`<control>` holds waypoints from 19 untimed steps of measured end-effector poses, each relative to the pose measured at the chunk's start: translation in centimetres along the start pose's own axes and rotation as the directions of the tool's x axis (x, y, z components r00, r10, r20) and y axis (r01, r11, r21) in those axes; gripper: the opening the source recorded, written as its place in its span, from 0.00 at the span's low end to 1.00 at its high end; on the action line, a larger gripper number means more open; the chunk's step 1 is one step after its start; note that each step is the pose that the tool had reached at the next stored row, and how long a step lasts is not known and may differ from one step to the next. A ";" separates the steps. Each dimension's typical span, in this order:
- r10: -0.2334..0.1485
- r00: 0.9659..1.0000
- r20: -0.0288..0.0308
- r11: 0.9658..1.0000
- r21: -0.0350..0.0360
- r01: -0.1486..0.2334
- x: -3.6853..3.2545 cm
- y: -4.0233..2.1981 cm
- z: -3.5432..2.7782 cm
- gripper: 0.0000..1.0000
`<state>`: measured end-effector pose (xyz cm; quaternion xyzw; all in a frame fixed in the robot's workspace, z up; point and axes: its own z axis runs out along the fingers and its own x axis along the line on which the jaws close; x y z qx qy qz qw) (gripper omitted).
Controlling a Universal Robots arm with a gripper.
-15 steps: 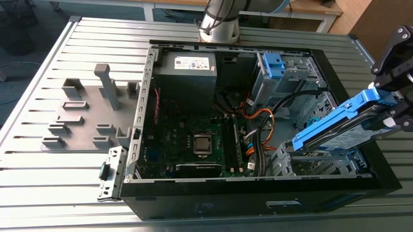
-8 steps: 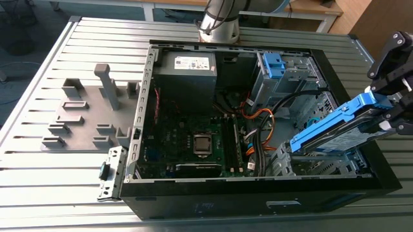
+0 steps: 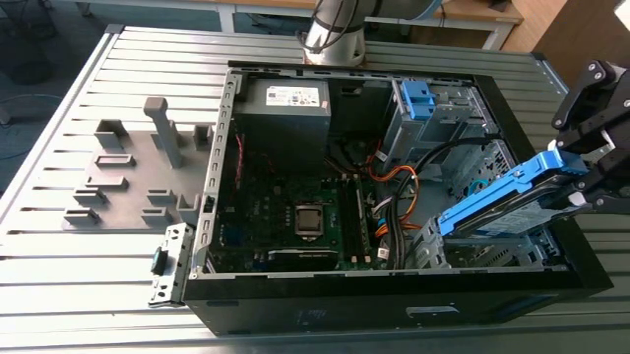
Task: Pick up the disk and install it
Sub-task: 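Insert the disk into the insertion slot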
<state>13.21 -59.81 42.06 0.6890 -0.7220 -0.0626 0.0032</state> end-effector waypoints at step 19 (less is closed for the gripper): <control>0.000 1.000 -0.001 1.000 0.000 0.000 0.07 -0.08 0.81 0.44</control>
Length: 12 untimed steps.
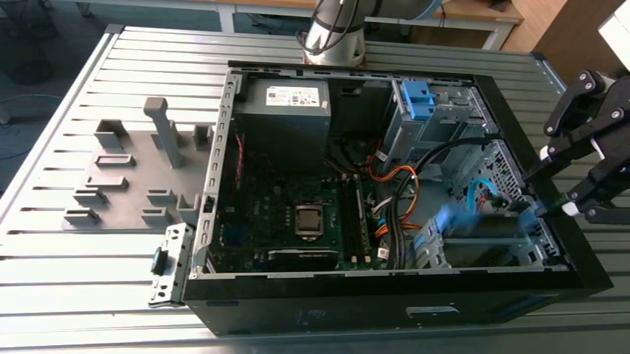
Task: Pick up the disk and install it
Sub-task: 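Insert the disk into the insertion slot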
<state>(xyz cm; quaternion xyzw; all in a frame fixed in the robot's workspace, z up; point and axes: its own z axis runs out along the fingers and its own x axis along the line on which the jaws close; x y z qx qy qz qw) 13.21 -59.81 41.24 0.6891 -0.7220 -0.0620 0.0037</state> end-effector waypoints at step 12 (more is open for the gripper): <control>0.000 1.000 0.000 1.000 0.000 0.000 0.00 0.00 0.01 0.24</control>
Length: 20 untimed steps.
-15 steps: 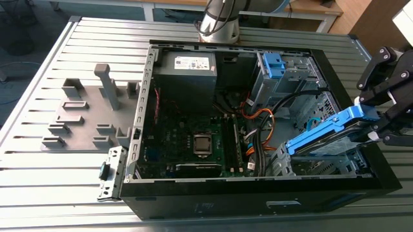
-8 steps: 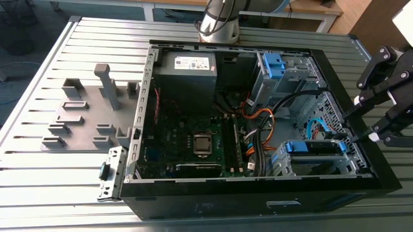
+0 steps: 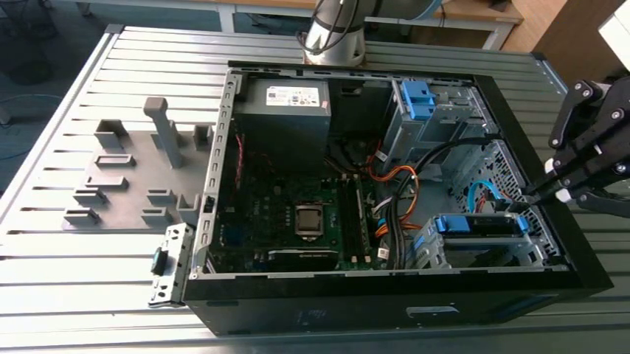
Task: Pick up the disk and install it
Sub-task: 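Insert the disk into the insertion slot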
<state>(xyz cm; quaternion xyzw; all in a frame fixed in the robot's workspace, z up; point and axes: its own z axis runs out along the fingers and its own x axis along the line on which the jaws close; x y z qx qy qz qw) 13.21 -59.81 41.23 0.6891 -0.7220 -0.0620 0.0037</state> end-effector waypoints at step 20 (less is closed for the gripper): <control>0.001 1.000 0.002 1.000 0.000 -0.001 -0.42 -2.06 1.54 0.11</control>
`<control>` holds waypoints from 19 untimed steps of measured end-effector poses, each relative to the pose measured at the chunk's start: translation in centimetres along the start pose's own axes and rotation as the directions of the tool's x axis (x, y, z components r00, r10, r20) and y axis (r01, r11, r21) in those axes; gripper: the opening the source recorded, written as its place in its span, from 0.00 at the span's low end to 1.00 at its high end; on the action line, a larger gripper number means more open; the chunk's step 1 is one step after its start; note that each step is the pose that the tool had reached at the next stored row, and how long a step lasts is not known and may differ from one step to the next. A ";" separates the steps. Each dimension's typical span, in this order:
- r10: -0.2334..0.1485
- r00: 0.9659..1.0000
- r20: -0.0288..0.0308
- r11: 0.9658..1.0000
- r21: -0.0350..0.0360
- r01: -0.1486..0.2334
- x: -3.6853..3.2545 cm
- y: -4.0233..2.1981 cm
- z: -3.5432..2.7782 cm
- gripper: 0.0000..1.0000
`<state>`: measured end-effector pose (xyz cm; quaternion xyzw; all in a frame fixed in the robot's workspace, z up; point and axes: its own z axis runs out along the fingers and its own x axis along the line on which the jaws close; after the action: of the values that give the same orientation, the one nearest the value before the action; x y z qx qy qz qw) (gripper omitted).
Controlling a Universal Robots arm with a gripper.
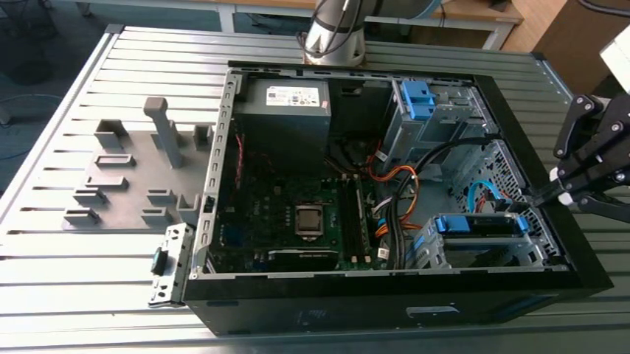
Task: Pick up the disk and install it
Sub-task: 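Insert the disk into the insertion slot, then insert the first disk wire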
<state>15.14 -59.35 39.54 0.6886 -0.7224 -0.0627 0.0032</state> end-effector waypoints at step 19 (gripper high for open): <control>0.000 1.000 0.000 1.000 0.000 0.000 -0.91 -0.27 0.91 0.11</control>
<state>15.37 -58.38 38.68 0.6886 -0.7224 -0.0629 0.0032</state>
